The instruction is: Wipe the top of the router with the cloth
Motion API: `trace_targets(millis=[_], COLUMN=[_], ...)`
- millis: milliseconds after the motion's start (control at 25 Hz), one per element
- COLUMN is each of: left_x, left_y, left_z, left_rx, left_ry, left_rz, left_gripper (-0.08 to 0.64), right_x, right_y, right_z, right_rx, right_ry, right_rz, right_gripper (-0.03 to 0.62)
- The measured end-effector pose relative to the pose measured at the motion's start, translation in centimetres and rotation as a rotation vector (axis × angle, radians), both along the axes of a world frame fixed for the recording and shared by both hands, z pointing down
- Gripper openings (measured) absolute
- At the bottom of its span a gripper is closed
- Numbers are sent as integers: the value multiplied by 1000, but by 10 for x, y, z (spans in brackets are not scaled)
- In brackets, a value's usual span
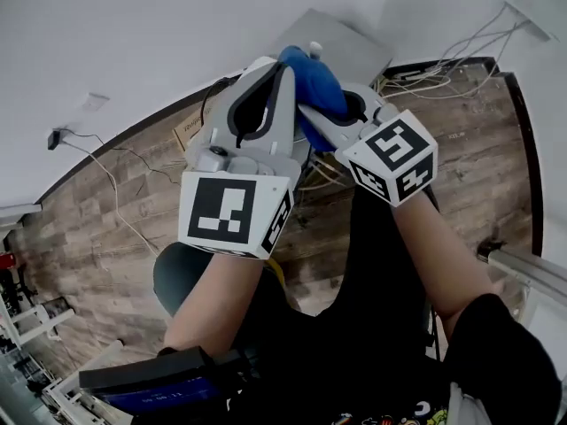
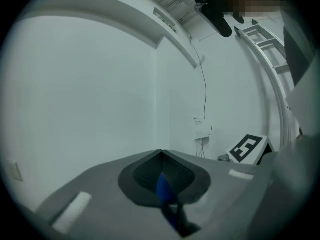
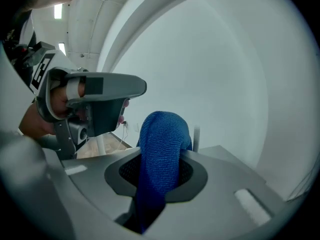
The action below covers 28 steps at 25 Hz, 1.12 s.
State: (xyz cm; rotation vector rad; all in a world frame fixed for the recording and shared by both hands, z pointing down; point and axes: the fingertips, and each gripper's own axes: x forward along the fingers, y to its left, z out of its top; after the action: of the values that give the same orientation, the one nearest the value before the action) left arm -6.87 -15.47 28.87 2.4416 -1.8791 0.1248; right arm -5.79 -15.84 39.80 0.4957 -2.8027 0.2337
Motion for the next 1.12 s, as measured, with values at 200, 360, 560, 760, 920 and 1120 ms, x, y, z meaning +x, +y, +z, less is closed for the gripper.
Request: trace_targets(millis=[200, 360, 560, 760, 920, 1120], left_x=[21, 21, 14, 10, 8, 14], left_y=[-6, -11, -12, -17, -22, -26], left_z=[35, 61, 70, 53, 43, 30], left_rx=[-36, -79, -106, -81, -65, -14], left_ry=[9, 14, 20, -2, -15, -26], left_rz=[-16, -60, -95, -101, -102, -86], left_gripper=[2, 2, 2, 0, 2, 0], right_x=[6, 8, 11, 19, 24, 39], right_y=[-8, -14, -23, -35, -39, -46], right_z=[23, 30, 24, -1, -27, -61], right_rx=[-13, -12, 9, 56, 101, 164], right_ry=[25, 33, 20, -3, -40, -98], right_rz=[-4, 3, 25, 39, 41, 70], right_gripper=[109, 109, 109, 109, 109, 109])
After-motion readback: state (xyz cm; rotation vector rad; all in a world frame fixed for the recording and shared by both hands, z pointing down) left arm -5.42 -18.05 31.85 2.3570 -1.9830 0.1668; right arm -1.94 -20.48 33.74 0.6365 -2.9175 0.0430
